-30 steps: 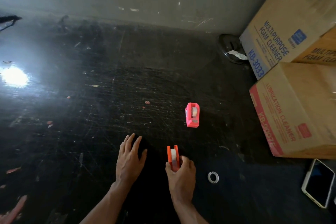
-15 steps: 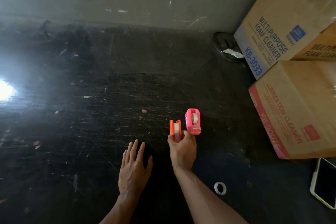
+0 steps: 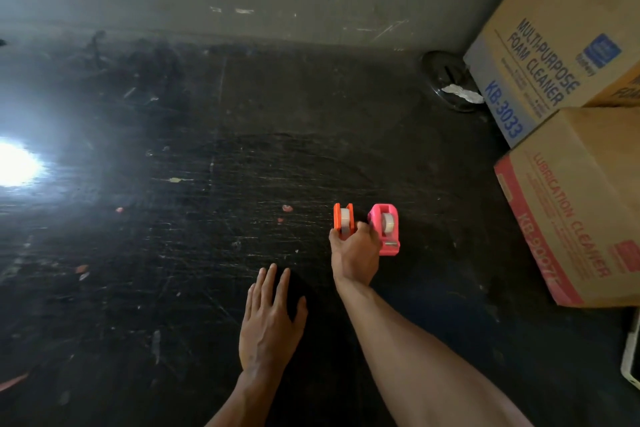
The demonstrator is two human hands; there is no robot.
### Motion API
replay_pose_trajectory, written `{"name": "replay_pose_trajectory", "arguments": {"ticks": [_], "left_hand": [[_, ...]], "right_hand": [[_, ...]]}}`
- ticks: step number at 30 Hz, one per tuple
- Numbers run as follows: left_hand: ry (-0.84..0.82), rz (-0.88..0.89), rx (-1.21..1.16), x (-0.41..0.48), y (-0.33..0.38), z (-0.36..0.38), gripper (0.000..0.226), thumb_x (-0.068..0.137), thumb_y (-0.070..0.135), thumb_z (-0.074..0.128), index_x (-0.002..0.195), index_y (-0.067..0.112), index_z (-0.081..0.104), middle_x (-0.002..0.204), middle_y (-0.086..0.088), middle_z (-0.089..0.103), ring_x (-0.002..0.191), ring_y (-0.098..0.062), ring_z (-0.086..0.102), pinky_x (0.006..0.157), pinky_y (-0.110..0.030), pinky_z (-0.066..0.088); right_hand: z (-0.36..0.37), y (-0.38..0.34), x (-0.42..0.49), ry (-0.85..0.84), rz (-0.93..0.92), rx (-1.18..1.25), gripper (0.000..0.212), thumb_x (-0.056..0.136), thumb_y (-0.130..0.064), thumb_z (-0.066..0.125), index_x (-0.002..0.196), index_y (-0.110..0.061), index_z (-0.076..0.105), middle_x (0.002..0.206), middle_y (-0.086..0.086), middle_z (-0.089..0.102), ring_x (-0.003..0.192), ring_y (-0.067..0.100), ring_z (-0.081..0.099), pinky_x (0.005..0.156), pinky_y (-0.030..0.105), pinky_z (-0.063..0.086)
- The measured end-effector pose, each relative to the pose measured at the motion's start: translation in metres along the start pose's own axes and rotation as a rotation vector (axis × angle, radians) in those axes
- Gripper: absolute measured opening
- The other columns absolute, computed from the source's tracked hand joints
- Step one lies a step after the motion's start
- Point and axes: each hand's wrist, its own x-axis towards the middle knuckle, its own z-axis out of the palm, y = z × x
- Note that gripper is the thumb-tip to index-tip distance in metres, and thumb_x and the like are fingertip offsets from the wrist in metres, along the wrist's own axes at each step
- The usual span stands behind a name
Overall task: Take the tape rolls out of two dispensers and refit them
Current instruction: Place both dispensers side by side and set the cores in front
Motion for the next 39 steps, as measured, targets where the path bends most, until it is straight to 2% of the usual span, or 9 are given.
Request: {"name": "replay_pose_trajectory", "arguments": {"ticks": [6,12,16,20,24,27,31,39], "left_hand": [[0.017,0.011,-0.036,-0.001,-0.002,-0.003,0.066,0.097,0.044,0.06,0.156,0.021,0.041,0.166,-0.009,0.034,0.157,-0.026,0.025,0.126,-0.04,0.021],[-0.067,-0.041,-0.097,-0.002,0.014,-0.026,0.071,0.1,0.044,0.056,0.161,0.021,0.028,0.17,-0.008,0.023,0.16,-0.025,0.015,0.13,-0.042,0.018],[-0.111,-0.105,-0.127,-0.016,0.033,-0.046,0.067,0.099,0.041,0.057,0.158,0.022,0.033,0.166,-0.007,0.034,0.155,-0.026,0.028,0.126,-0.045,0.028],[-0.15,-0.174,-0.158,-0.046,0.057,-0.058,0.06,0.098,0.038,0.058,0.154,0.025,0.04,0.155,-0.004,0.048,0.141,-0.026,0.048,0.113,-0.045,0.044],[-0.223,-0.212,-0.188,-0.084,0.07,-0.05,0.058,0.097,0.039,0.06,0.152,0.027,0.043,0.151,-0.002,0.05,0.135,-0.025,0.054,0.103,-0.044,0.052],[-0.261,-0.189,-0.15,-0.111,0.081,-0.037,0.058,0.096,0.038,0.059,0.151,0.027,0.044,0.149,-0.002,0.051,0.134,-0.024,0.053,0.102,-0.042,0.05],[-0.257,-0.079,-0.07,-0.124,0.094,-0.023,0.061,0.096,0.042,0.061,0.152,0.026,0.042,0.146,-0.001,0.054,0.136,-0.023,0.05,0.111,-0.042,0.044],[-0.251,0.03,-0.028,-0.108,0.121,0.001,0.079,0.093,0.044,0.067,0.159,0.03,0.027,0.148,0.001,0.047,0.136,-0.018,0.048,0.114,-0.036,0.043]], "right_hand": [[-0.008,0.003,-0.007,0.008,-0.068,0.026,0.065,0.085,-0.044,0.079,0.137,-0.011,0.057,0.138,0.011,0.062,0.128,0.026,0.059,0.095,0.04,0.056],[-0.047,0.026,-0.038,0.005,-0.145,0.015,0.069,0.082,-0.049,0.08,0.137,-0.015,0.057,0.137,0.008,0.065,0.126,0.025,0.062,0.094,0.043,0.059],[-0.081,0.052,-0.067,-0.038,-0.191,0.01,0.065,0.083,-0.049,0.079,0.136,-0.02,0.057,0.133,0.002,0.066,0.121,0.019,0.063,0.091,0.037,0.059],[-0.111,0.089,-0.092,-0.109,-0.153,-0.068,0.062,0.086,-0.045,0.077,0.139,-0.022,0.055,0.129,0.0,0.066,0.119,0.016,0.061,0.094,0.037,0.057],[-0.132,0.137,-0.119,-0.136,-0.118,-0.095,0.059,0.086,-0.04,0.078,0.138,-0.023,0.057,0.128,-0.002,0.065,0.118,0.014,0.062,0.096,0.036,0.057],[-0.144,0.175,-0.14,-0.129,-0.101,-0.111,0.056,0.087,-0.038,0.077,0.137,-0.024,0.057,0.129,-0.002,0.065,0.119,0.013,0.061,0.098,0.035,0.056],[-0.159,0.211,-0.146,-0.128,-0.067,-0.146,0.057,0.089,-0.039,0.074,0.14,-0.022,0.055,0.136,0.0,0.061,0.127,0.017,0.057,0.107,0.037,0.047],[-0.163,0.228,-0.113,-0.19,-0.039,-0.11,0.067,0.089,-0.04,0.075,0.147,-0.023,0.046,0.143,0.001,0.054,0.13,0.018,0.054,0.108,0.033,0.046]]}}
